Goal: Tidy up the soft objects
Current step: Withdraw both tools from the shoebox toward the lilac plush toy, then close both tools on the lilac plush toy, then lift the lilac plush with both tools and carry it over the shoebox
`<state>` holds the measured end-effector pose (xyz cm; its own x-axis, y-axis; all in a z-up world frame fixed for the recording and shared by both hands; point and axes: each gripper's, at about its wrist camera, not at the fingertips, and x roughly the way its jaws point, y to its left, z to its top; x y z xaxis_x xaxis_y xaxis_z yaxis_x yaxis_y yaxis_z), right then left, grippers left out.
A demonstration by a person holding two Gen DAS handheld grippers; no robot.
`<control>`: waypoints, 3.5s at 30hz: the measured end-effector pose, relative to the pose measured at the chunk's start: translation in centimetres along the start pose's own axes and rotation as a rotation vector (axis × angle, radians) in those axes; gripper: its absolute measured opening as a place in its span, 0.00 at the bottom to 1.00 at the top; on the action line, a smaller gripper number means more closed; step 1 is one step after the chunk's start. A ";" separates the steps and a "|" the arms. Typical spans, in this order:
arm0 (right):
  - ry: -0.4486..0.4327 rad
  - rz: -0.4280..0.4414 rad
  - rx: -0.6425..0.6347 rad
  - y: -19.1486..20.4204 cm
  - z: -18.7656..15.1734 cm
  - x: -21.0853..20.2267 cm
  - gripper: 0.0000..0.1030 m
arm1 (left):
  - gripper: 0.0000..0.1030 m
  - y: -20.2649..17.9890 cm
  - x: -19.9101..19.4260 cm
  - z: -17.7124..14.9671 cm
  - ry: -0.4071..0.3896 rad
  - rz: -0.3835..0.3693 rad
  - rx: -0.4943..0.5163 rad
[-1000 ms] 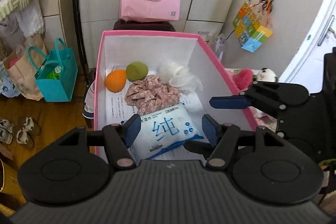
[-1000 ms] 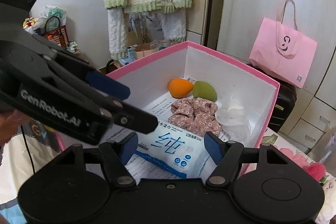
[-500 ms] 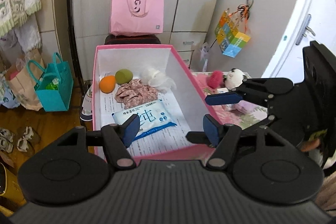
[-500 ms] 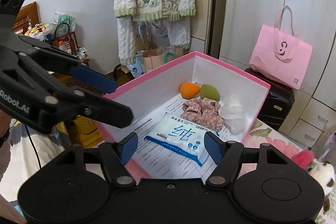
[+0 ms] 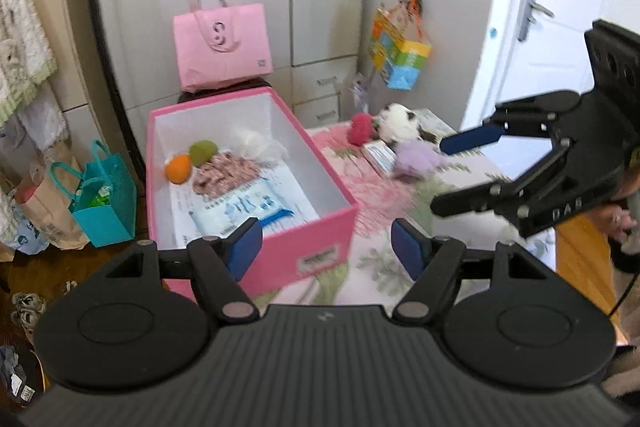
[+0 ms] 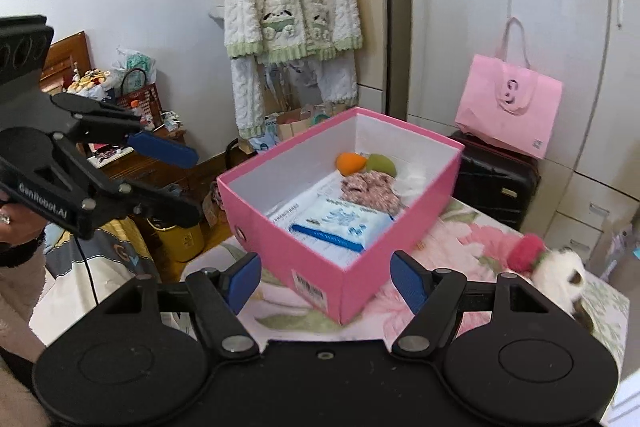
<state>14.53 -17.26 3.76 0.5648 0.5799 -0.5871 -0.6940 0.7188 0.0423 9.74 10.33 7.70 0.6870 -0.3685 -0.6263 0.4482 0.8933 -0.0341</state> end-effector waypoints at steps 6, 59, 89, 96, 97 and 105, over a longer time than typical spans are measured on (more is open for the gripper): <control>0.000 -0.048 0.002 -0.9 -2.7 -2.6 0.76 | 0.71 -3.4 0.4 -0.6 0.030 -0.036 0.074; 0.014 0.112 0.085 -24.2 -11.5 11.4 0.93 | 0.36 -9.7 28.3 2.5 -0.050 -0.117 -0.155; 0.000 -0.280 0.104 -16.3 -13.3 9.6 0.79 | 0.38 -12.0 26.7 0.8 -0.024 -0.089 -0.149; 0.006 -0.308 0.125 -14.5 -13.4 8.3 0.79 | 0.38 -12.6 24.9 0.3 -0.006 -0.099 -0.144; 0.009 -0.313 0.128 -14.1 -13.5 8.1 0.79 | 0.38 -12.7 24.5 0.2 -0.002 -0.103 -0.144; 0.040 -0.335 0.149 -11.4 -13.6 6.6 0.79 | 0.38 -13.1 21.8 -1.0 0.003 -0.129 -0.129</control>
<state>20.10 -26.84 -11.65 0.7300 0.2897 -0.6190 -0.3992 0.9159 -0.0422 18.32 -9.12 -6.26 0.6269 -0.4814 -0.6126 0.4548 0.8645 -0.2140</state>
